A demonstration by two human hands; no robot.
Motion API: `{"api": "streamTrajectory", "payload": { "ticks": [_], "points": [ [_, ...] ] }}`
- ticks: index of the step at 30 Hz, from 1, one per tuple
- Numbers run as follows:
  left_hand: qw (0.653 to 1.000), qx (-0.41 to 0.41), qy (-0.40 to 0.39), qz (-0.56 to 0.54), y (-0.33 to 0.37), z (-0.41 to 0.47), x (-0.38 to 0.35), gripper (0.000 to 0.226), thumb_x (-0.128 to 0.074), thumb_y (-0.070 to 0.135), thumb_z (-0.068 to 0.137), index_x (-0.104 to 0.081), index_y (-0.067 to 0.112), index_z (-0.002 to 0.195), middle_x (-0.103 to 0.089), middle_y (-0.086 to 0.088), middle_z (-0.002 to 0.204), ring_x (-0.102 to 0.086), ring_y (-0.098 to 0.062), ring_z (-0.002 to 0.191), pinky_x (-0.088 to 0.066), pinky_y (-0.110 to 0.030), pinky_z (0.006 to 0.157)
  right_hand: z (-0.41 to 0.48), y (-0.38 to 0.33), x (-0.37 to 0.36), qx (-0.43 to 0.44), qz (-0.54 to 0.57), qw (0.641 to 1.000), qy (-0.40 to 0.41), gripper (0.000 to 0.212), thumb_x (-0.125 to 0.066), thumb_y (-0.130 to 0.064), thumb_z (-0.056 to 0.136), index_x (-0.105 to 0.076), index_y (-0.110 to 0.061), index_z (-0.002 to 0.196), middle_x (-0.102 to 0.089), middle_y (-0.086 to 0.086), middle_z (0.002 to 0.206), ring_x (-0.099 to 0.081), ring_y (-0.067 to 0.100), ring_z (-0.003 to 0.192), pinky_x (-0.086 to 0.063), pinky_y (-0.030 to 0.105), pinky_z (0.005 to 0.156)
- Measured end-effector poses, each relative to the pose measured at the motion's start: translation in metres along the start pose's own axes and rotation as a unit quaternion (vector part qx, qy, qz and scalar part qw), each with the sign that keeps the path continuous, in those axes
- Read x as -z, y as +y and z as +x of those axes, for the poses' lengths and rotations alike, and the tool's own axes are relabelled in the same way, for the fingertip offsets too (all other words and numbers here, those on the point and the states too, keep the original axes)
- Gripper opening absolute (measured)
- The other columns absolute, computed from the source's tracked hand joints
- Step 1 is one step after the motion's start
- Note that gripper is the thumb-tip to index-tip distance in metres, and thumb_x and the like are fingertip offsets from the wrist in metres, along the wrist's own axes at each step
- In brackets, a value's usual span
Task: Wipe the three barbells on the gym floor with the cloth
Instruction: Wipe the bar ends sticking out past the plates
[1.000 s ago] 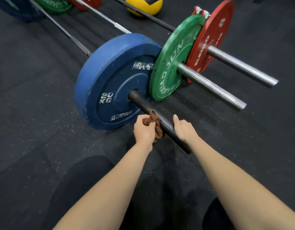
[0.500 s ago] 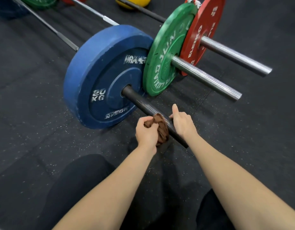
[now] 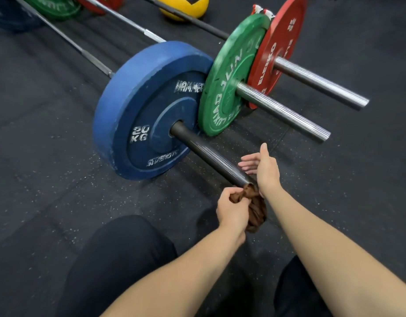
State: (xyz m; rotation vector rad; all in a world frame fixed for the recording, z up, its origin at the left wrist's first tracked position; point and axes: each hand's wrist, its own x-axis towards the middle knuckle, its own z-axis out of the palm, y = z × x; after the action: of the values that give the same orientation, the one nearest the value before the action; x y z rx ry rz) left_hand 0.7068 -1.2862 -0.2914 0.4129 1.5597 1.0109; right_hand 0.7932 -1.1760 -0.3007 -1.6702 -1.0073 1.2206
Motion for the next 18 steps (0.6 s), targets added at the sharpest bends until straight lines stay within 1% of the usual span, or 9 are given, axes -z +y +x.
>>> {"api": "streamTrajectory", "payload": {
  "ticks": [2,4,5,6,8,10,15,17,18],
  "points": [
    [0.997,0.025,0.025,-0.065,0.004,0.004,0.002,0.022,-0.070,0.005,0.090,-0.071,0.026,0.096,-0.072,0.002,0.097,-0.070,-0.015,0.092,-0.057,-0.024,0.071,-0.002,0.001,0.000,0.005,-0.004,1.000,-0.003,0.076,-0.025,-0.054,0.108,-0.077,-0.005,0.082,-0.077,0.013,0.078,-0.069,0.024,0.074,-0.053,0.034,0.073],
    [0.993,0.010,0.059,-0.106,0.017,0.016,0.011,0.025,-0.069,0.002,0.091,-0.071,0.025,0.099,-0.071,0.000,0.103,-0.070,-0.017,0.095,-0.055,-0.021,0.067,-0.003,0.002,0.000,0.009,-0.009,1.000,-0.003,0.074,-0.027,-0.054,0.108,-0.077,-0.008,0.079,-0.077,0.011,0.076,-0.069,0.025,0.074,-0.052,0.035,0.073],
    [0.989,-0.002,0.082,-0.126,0.027,0.024,0.017,0.027,-0.068,0.000,0.091,-0.070,0.025,0.101,-0.071,-0.001,0.105,-0.070,-0.018,0.096,-0.056,-0.021,0.067,-0.004,0.002,0.000,0.010,-0.014,1.000,-0.004,0.073,-0.028,-0.054,0.108,-0.077,-0.009,0.077,-0.076,0.010,0.075,-0.068,0.025,0.074,-0.051,0.035,0.073],
    [0.985,-0.015,0.101,-0.140,0.038,0.034,0.025,0.028,-0.068,0.000,0.091,-0.070,0.026,0.101,-0.070,-0.002,0.106,-0.070,-0.018,0.097,-0.059,-0.024,0.070,-0.004,0.002,0.000,0.011,-0.019,1.000,-0.005,0.072,-0.029,-0.053,0.107,-0.076,-0.009,0.076,-0.076,0.009,0.075,-0.068,0.025,0.074,-0.050,0.034,0.073],
    [0.982,-0.033,0.120,-0.145,0.057,0.050,0.042,0.029,-0.069,0.002,0.092,-0.070,0.030,0.099,-0.071,-0.002,0.106,-0.071,-0.021,0.098,-0.063,-0.037,0.082,-0.005,0.002,-0.001,0.012,-0.022,1.000,-0.007,0.071,-0.029,-0.053,0.107,-0.076,-0.010,0.076,-0.076,0.008,0.074,-0.069,0.025,0.075,-0.050,0.034,0.074],
    [0.987,-0.033,0.110,-0.110,0.065,0.058,0.050,0.027,-0.071,0.007,0.092,-0.069,0.034,0.095,-0.072,0.000,0.105,-0.072,-0.021,0.098,-0.061,-0.045,0.089,-0.005,0.003,-0.001,0.010,-0.015,1.000,-0.006,0.071,-0.030,-0.054,0.107,-0.077,-0.010,0.077,-0.077,0.007,0.074,-0.069,0.024,0.075,-0.051,0.035,0.075],
    [0.999,-0.010,0.042,-0.022,0.030,0.027,0.023,0.023,-0.067,0.009,0.092,-0.066,0.032,0.094,-0.072,0.003,0.098,-0.071,-0.020,0.095,-0.061,-0.046,0.088,-0.001,0.004,-0.002,0.015,-0.006,1.000,0.000,0.072,-0.030,-0.055,0.106,-0.077,-0.009,0.076,-0.076,0.007,0.073,-0.069,0.024,0.074,-0.053,0.037,0.075],
    [1.000,-0.010,0.005,0.015,0.011,0.012,0.011,0.022,-0.067,0.010,0.091,-0.066,0.031,0.096,-0.072,0.004,0.098,-0.070,-0.017,0.094,-0.060,-0.040,0.087,0.001,0.004,-0.003,0.021,-0.002,1.000,0.003,0.072,-0.030,-0.056,0.106,-0.077,-0.009,0.075,-0.076,0.008,0.073,-0.069,0.025,0.074,-0.053,0.037,0.074],
    [1.000,-0.013,-0.007,0.027,0.004,0.007,0.006,0.020,-0.068,0.011,0.091,-0.065,0.031,0.096,-0.072,0.004,0.097,-0.069,-0.016,0.093,-0.059,-0.033,0.083,0.002,0.004,-0.003,0.021,0.002,1.000,0.003,0.073,-0.030,-0.056,0.106,-0.077,-0.009,0.075,-0.076,0.008,0.073,-0.069,0.026,0.074,-0.053,0.038,0.074]
  ]
}}
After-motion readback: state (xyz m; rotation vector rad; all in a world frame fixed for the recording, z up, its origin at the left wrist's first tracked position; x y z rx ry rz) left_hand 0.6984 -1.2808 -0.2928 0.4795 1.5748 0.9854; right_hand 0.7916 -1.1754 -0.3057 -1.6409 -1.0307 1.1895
